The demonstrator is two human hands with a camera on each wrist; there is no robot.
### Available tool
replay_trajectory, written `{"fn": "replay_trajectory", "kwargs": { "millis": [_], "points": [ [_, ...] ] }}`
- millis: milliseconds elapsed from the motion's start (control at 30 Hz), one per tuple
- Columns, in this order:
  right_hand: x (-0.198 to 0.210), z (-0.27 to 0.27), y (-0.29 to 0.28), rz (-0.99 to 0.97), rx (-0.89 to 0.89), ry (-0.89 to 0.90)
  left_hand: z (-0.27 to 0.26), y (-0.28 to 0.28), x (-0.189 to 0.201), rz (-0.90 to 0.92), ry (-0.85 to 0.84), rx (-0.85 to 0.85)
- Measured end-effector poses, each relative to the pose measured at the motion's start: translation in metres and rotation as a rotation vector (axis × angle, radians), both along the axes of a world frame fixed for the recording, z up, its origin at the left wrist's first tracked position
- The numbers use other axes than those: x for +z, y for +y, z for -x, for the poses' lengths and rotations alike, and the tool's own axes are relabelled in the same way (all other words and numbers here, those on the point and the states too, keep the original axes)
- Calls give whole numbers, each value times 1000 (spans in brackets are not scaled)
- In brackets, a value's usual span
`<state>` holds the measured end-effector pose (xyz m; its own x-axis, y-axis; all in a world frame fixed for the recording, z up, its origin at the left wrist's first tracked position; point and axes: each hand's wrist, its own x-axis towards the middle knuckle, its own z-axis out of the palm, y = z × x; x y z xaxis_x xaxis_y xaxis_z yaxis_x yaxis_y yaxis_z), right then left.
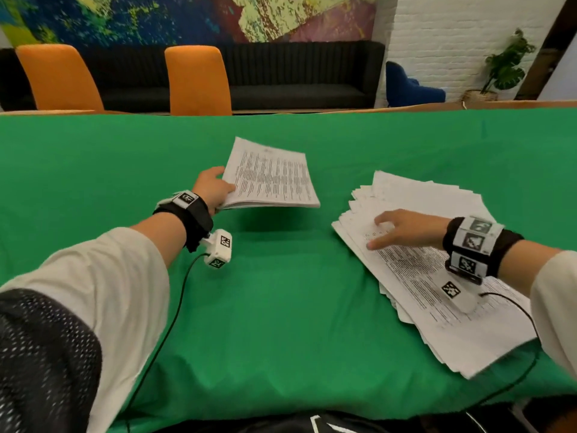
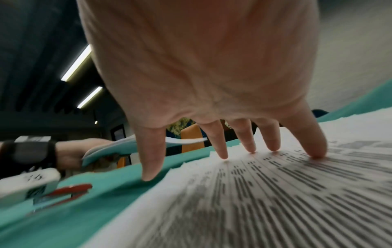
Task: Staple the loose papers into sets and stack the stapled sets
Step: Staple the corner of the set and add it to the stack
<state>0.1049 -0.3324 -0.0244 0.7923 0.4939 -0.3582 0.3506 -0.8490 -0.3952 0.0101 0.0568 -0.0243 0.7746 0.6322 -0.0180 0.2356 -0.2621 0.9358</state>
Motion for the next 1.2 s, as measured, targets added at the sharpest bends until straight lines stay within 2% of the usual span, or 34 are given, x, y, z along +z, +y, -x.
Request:
{"fn": "replay_trajectory", "kwargs": {
  "millis": [100,333,433,500,567,667,800,900,967,1033,1100,1200],
  "points": [
    [-9,6,-3,92,43,-62,-10,6,-7,-107,138,9],
    [-13,36,-2,224,277,-159,-21,7,-23,-282,437,-30],
    [-17,47,2,267,315,-177,-20,12,-25,-513,577,-75],
    [-23,48,4,283,333,-211,-15,6,-22,-585,528,-121],
    [-26,48,6,305,353,-247,-9,-6,-20,-631,471,-274],
    [-21,52,12,281,354,-247,-3,-23,-25,-724,532,-463],
    [-5,53,15,105,254,-192,1,-29,-25,-742,530,-493],
    [11,60,12,-110,182,-190,6,-38,-14,-629,316,-402],
    [18,67,8,-188,163,-220,10,-55,-8,-413,247,-421],
    [21,77,3,-230,195,-232,16,-83,-7,-27,314,-524],
    [20,94,2,-271,275,-264,22,-109,-11,257,422,-618],
    [18,123,3,-319,404,-271,27,-137,-20,352,429,-656]
  ]
}}
